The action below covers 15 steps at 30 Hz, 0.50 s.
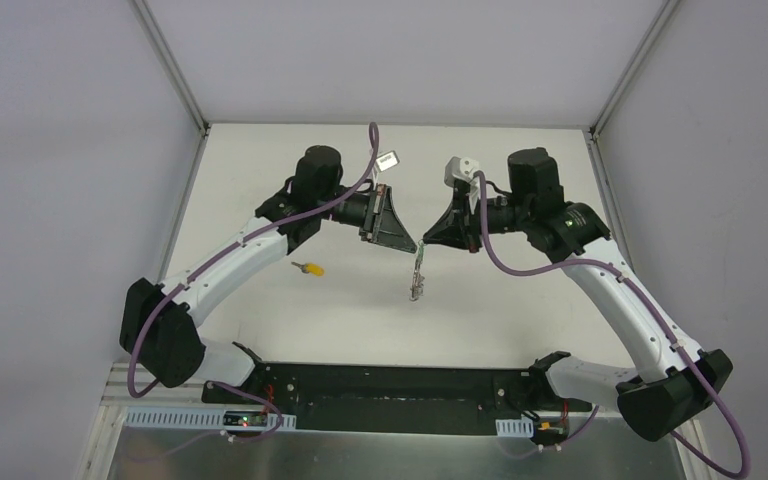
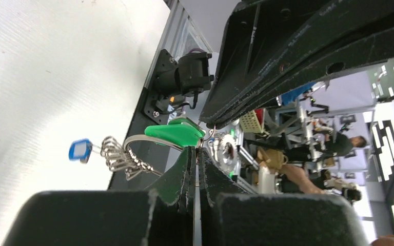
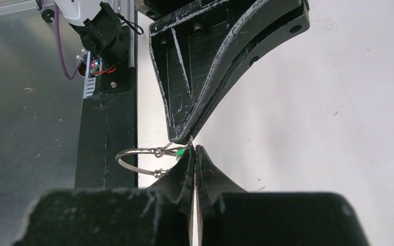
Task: Put the keys on the keyring
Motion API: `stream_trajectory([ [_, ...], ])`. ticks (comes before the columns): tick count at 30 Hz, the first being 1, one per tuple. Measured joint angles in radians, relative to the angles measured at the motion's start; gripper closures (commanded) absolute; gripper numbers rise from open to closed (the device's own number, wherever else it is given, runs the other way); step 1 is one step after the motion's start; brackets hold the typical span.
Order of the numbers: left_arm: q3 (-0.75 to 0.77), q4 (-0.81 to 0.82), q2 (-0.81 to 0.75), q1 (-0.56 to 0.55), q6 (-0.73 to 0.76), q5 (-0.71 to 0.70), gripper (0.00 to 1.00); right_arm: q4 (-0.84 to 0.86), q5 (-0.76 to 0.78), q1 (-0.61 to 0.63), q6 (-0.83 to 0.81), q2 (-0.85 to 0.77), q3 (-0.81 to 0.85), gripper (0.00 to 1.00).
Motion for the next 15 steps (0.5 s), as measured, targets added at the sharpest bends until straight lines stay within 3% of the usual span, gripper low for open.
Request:
stream_trajectory([
  [15,0.143,-0.441,-0.016,0.000,0.395,-0.008,1.00,0.033,-0.035,-0.013,-0.014,0.000,-0.008,1.00],
])
